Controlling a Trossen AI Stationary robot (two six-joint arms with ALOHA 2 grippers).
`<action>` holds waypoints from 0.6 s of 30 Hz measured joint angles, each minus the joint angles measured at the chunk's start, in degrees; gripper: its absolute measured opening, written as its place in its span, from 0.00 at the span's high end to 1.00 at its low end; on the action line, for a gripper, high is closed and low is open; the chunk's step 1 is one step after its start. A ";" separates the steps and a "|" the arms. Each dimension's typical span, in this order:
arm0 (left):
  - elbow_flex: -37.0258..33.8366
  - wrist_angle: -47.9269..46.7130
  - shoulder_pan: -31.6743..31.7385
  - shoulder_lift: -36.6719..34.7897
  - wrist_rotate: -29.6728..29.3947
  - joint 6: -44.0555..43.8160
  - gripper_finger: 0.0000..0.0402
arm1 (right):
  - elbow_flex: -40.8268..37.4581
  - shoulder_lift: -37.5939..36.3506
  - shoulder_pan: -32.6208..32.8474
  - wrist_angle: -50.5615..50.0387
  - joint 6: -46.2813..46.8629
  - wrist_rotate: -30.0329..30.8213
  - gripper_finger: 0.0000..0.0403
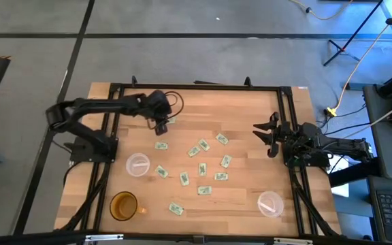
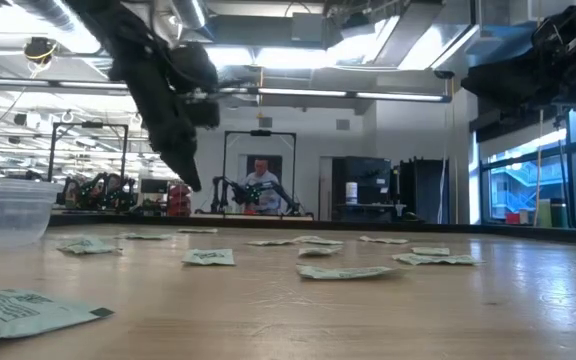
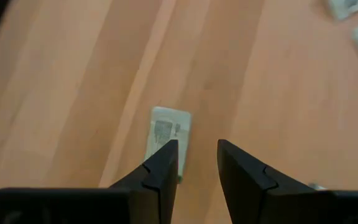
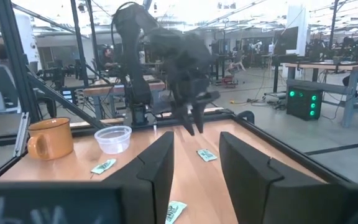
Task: Pick and place items into bin
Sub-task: Put the green stevia packet into the left transparent bin
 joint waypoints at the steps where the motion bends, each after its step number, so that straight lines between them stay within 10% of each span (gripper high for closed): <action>1: 0.66 0.04 0.29 1.48 0.00 0.01 0.73 | 0.02 0.00 0.00 -0.27 0.02 0.00 0.67; 18: 4.91 1.52 0.94 14.77 -2.03 0.03 0.76 | 0.00 0.02 0.00 -3.13 0.11 0.02 0.67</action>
